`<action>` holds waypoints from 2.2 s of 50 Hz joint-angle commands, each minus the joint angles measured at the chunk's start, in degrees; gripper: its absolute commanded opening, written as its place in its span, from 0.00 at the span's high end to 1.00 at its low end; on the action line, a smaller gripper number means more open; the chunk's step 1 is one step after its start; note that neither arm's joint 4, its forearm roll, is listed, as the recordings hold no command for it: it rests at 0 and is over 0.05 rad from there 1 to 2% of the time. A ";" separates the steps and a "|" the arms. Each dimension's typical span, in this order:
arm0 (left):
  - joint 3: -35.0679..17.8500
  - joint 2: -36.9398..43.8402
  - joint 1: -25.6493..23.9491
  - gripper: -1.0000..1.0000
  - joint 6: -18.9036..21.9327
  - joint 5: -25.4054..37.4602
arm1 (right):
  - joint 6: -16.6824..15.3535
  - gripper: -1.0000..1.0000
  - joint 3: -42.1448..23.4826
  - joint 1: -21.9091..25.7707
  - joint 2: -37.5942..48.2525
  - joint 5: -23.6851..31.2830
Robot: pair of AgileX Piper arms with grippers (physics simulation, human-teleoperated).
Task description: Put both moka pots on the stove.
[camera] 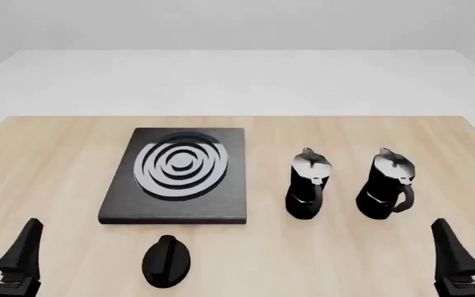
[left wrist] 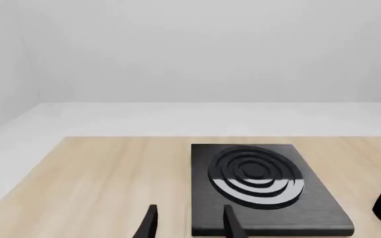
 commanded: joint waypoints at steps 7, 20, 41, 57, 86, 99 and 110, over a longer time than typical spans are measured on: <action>-0.16 0.28 0.00 0.00 0.00 -0.07 | -0.13 0.00 -1.02 1.60 0.01 0.79; -0.16 0.28 0.00 0.00 0.00 -0.07 | -1.93 0.00 -3.44 4.42 0.04 2.69; -0.16 0.28 0.00 0.00 0.00 -0.07 | -5.69 0.00 -17.64 14.69 11.50 12.83; -0.16 0.28 0.00 0.00 0.00 -0.07 | -3.49 0.00 -24.69 19.18 28.63 14.54; -0.16 0.28 0.00 0.00 0.00 -0.07 | 2.81 0.00 -40.81 21.39 52.67 20.74; -0.16 0.28 0.00 0.00 0.00 -0.07 | 6.46 0.00 -43.06 19.81 61.18 19.58; -0.16 0.28 0.00 0.00 0.00 -0.07 | 8.56 0.00 -42.20 20.17 65.53 17.15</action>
